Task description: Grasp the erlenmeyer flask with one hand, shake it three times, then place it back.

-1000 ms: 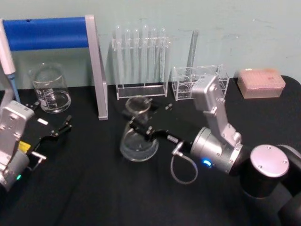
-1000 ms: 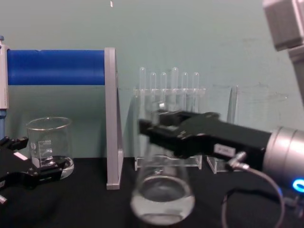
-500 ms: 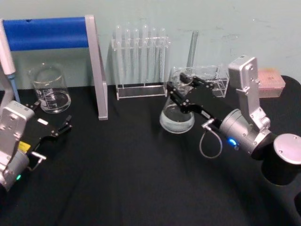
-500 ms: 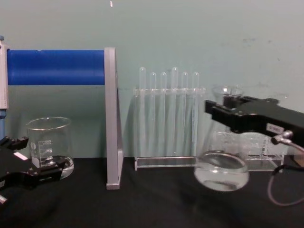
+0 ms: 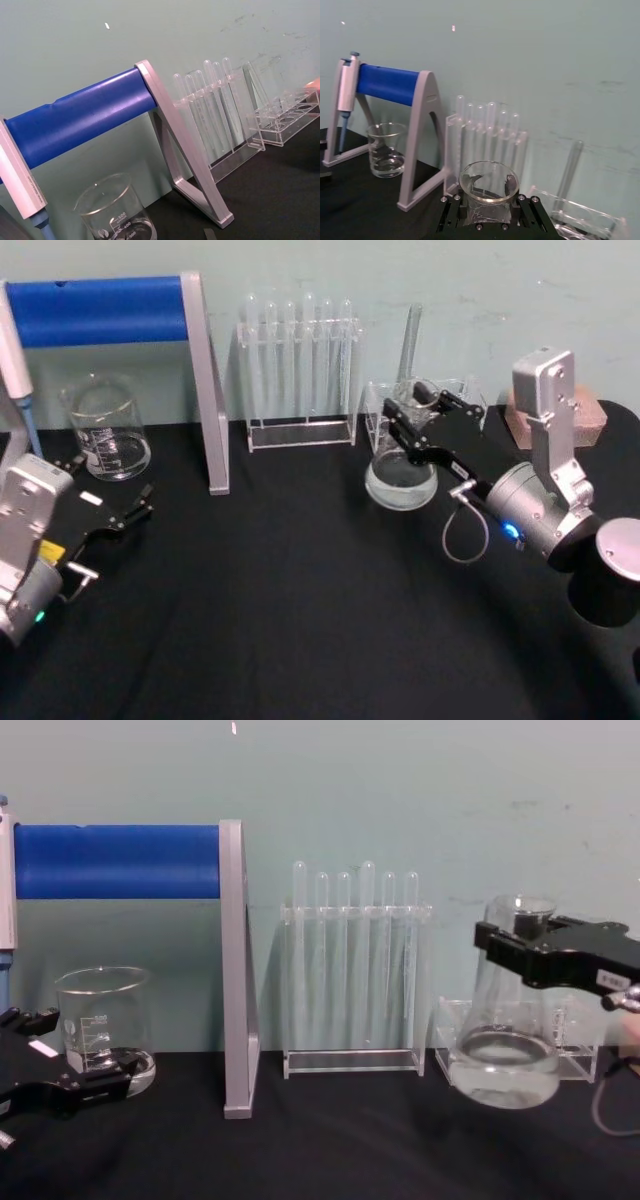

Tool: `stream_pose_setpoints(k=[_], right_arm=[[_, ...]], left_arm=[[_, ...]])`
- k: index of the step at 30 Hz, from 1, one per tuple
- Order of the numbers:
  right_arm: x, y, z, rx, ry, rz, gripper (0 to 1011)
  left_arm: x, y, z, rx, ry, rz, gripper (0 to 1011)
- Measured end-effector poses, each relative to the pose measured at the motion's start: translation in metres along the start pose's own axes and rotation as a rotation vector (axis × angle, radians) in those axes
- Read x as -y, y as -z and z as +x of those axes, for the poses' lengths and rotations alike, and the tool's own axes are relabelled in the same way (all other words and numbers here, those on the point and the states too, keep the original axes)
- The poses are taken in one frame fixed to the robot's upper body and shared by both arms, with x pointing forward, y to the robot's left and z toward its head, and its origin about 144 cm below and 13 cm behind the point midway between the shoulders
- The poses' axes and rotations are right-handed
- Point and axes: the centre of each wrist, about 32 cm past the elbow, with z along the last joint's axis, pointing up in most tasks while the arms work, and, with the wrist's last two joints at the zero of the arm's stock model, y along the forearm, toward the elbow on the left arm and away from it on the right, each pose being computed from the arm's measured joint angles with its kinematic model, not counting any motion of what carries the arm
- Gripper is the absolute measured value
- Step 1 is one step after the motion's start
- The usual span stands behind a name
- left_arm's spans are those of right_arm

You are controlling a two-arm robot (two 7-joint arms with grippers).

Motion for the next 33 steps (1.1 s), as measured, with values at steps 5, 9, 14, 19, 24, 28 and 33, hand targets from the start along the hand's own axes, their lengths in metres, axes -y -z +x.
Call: stream_pose_setpoints(k=[5, 9, 14, 19, 24, 28, 33], right_arm=[[-0.005, 0.001, -0.014, -0.012, -0.066, -0.002, 449], [-0.007, 0.000, -0.026, -0.020, -0.127, -0.001, 449], [-0.010, 0.000, -0.045, -0.031, -0.216, 0.000, 449], [-0.009, 0.000, -0.067, -0.043, -0.330, -0.002, 449], [-0.005, -0.001, -0.086, -0.048, -0.436, -0.008, 449], [-0.003, -0.002, -0.095, -0.053, -0.488, -0.010, 449], [0.001, -0.002, -0.106, -0.057, -0.553, -0.014, 449]], left_arm=[[0.000, 0.000, 0.000, 0.000, 0.000, 0.000, 1001], [0.000, 0.000, 0.000, 0.000, 0.000, 0.000, 1001], [0.000, 0.000, 0.000, 0.000, 0.000, 0.000, 1001], [0.000, 0.000, 0.000, 0.000, 0.000, 0.000, 1001], [0.000, 0.000, 0.000, 0.000, 0.000, 0.000, 1001], [0.000, 0.000, 0.000, 0.000, 0.000, 0.000, 1001], [0.000, 0.000, 0.000, 0.000, 0.000, 0.000, 1001]])
